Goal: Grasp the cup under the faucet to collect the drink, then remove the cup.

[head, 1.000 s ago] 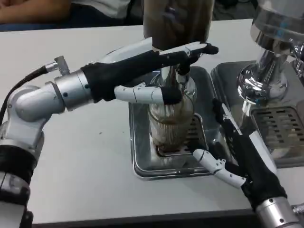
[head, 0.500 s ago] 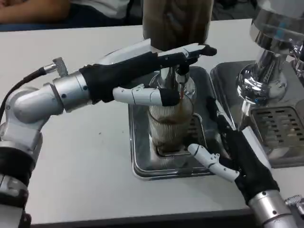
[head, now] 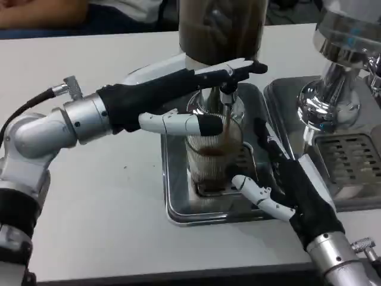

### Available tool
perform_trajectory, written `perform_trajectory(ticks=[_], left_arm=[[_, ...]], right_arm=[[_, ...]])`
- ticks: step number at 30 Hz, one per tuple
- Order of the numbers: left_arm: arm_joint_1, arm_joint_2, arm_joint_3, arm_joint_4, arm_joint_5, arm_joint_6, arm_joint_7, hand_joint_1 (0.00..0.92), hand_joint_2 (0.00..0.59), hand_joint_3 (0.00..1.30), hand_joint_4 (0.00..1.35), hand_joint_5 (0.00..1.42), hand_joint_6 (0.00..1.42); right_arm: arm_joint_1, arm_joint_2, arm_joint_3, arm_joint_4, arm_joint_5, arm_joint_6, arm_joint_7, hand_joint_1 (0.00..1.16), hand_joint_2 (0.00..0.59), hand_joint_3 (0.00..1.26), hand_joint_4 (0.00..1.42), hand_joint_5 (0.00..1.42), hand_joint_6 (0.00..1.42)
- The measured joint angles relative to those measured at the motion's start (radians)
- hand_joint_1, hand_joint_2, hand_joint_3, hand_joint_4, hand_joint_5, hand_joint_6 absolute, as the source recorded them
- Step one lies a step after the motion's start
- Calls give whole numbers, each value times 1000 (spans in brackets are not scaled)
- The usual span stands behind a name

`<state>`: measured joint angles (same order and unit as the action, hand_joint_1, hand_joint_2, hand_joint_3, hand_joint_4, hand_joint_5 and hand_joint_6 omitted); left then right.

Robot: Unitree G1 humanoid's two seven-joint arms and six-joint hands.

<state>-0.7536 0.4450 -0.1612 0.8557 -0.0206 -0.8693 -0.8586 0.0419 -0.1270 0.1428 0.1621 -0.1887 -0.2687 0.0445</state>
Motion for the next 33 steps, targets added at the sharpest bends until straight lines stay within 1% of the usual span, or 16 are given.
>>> perform_trajectory(ticks=[8, 24, 30, 33], left_arm=[[5, 9, 0, -3, 1, 5, 3, 0, 30, 86, 0, 0, 6], [12, 11, 4, -8, -13, 18, 9, 0, 32, 86, 0, 11, 8], [23, 2, 34, -8, -73, 49, -32, 0, 40, 95, 0, 25, 20], [26, -11, 54, -8, -102, 66, -54, 0, 41, 104, 0, 33, 31]], right_arm=[[-13, 0, 0, 27, 3, -4, 0, 513, 268, 0, 0, 0, 0], [-35, 0, 0, 43, 17, -9, 1, 513, 269, 0, 0, 0, 1], [-36, 0, -1, 48, 17, -17, 0, 513, 269, 0, 0, 0, 1], [-36, 0, 0, 55, 17, -18, 0, 513, 269, 0, 0, 0, 1]])
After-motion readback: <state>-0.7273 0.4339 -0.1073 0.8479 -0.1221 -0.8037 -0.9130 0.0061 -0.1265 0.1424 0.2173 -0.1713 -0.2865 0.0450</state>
